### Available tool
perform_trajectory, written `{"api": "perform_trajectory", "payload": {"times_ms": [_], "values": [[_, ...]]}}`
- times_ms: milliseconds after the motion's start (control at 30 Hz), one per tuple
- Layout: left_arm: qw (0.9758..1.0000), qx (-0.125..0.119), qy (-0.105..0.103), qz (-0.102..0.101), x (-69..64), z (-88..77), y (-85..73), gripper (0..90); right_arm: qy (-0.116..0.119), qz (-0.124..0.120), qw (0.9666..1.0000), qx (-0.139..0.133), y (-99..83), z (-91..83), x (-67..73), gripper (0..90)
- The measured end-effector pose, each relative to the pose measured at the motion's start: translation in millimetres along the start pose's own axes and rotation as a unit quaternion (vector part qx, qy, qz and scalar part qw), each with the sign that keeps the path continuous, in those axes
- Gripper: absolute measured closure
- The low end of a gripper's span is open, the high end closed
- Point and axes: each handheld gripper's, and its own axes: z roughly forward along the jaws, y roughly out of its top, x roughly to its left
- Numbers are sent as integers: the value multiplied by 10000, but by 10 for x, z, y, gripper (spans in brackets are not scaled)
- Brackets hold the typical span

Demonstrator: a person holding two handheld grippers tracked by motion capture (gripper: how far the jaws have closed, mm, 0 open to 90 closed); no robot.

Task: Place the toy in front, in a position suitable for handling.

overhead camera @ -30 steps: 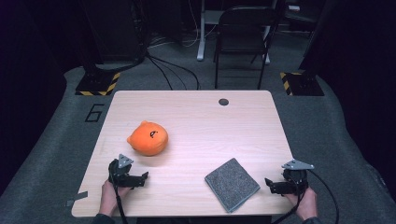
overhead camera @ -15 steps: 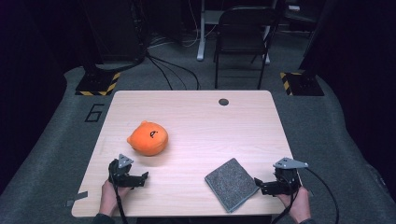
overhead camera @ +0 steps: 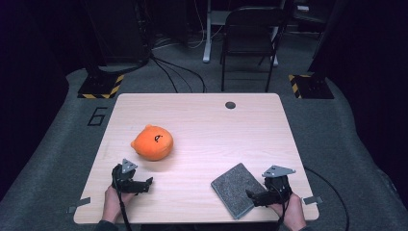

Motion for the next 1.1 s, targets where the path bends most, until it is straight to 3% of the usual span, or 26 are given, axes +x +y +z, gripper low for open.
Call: {"api": "perform_trajectory", "payload": {"times_ms": [867,1100], "values": [[10000,-54,15,-1,-3,10,-2,1,77,-207,9986,485,79,376,189,27],[10000,-57,15,2,-2,10,-2,1,95,-343,9976,590,126,508,203,95]]}}
